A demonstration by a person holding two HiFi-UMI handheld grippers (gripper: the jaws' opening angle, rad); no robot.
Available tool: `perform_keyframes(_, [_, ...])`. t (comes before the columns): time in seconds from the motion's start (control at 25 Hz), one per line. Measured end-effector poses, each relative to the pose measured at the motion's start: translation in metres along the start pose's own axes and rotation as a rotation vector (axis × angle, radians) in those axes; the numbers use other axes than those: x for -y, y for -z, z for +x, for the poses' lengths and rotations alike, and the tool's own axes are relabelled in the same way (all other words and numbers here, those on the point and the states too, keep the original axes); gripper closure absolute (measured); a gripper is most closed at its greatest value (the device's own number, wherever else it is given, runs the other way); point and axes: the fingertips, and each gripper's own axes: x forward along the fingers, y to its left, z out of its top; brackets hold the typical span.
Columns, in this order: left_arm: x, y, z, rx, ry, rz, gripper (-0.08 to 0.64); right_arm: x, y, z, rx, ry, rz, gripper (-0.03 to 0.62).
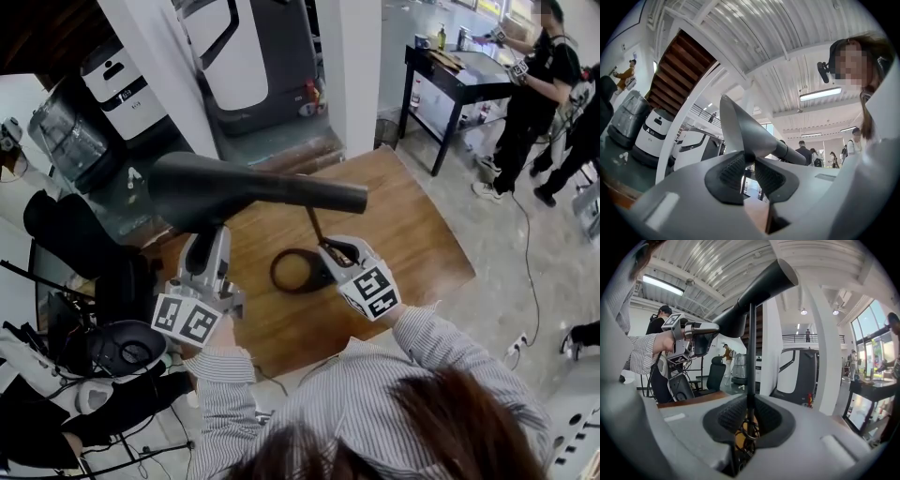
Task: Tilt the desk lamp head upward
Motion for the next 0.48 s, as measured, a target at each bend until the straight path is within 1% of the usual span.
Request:
perform_keyframes(0.24, [0.003, -0.011, 0.001, 0.006, -0.001, 0.033, 0.505, 0.0, 0.003, -0.001, -0.014, 0.005, -0.001, 0.555])
perform_keyframes(0.48, [0.005, -0.027, 0.004, 0.013, 0.004, 0.107, 0.505, 0.001, 0.008, 0.004, -0.021, 0.008, -0.012, 0.554])
